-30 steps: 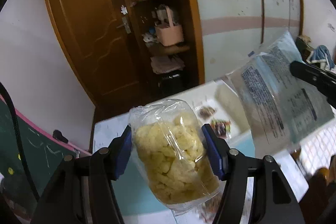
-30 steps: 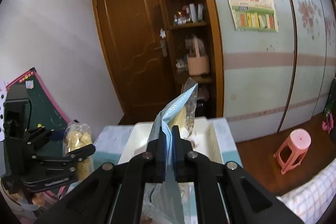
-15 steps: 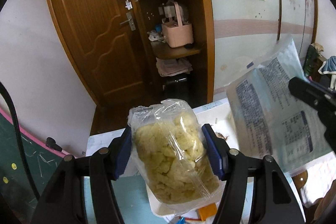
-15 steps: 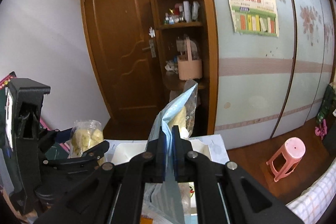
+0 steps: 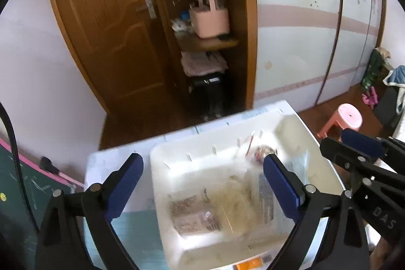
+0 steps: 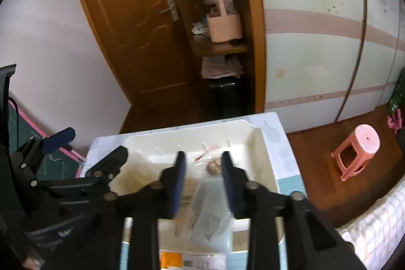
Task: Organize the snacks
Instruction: 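Carry both packets over the white tray and open both tools, then move both tools back toward the snacks on the table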
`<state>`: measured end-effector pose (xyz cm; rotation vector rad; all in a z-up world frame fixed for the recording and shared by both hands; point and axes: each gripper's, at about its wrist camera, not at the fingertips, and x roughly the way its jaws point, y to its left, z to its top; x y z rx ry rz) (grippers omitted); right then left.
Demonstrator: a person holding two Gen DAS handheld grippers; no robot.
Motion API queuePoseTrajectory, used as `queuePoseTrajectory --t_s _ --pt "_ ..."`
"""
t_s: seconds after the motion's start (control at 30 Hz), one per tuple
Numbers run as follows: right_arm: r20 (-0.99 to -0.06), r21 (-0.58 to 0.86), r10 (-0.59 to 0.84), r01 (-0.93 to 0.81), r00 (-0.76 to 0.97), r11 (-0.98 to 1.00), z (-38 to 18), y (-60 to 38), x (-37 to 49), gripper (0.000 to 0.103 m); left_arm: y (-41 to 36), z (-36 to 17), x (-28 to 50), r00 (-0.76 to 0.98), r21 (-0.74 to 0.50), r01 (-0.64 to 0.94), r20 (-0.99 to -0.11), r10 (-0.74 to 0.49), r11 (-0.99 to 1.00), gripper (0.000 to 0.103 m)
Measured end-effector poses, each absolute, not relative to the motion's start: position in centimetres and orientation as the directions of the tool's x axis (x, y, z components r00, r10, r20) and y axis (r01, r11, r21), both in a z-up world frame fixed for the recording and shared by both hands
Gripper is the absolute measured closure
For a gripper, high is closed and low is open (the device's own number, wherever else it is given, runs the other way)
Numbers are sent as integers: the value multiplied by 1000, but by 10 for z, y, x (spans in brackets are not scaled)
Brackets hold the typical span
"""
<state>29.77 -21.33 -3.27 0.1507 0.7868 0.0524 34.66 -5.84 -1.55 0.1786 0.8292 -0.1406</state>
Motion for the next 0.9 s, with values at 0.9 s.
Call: queuePoseTrajectory --t_s 0.9 --pt "-685 66 60 -20 726 998 -8 -205 223 56 -41 14 270 673 68 226 -732 -105 972 8"
